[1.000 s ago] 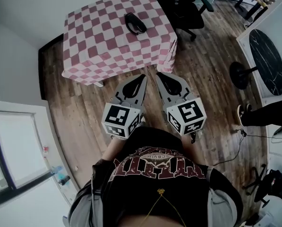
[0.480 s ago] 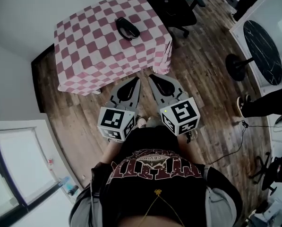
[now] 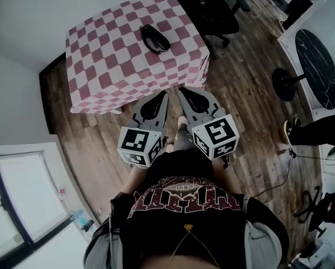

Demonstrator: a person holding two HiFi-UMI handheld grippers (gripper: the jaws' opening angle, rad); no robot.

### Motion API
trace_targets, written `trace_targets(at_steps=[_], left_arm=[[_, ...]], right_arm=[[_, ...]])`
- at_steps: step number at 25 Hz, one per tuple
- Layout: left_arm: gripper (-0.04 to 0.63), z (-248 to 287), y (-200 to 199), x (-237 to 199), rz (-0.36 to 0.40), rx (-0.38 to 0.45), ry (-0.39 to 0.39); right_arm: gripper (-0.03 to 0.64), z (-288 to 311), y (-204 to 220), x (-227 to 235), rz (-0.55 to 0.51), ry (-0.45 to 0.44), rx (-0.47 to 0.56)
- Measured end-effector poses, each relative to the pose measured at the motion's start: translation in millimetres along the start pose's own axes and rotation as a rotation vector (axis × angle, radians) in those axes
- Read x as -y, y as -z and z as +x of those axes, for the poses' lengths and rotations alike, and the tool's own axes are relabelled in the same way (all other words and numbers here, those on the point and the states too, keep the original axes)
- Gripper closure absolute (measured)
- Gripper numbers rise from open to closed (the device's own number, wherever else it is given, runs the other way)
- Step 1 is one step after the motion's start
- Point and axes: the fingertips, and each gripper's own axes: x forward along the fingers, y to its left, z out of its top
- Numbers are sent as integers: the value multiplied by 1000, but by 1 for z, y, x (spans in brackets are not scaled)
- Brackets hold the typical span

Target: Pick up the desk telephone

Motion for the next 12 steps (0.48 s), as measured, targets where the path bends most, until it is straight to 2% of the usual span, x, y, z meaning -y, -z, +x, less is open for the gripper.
trace_targets(at_steps=[12], left_arm=[[587,69,-37,-51,-15,-4,-86]], right_arm=[[598,66,-31,56,-26,-95,-29]])
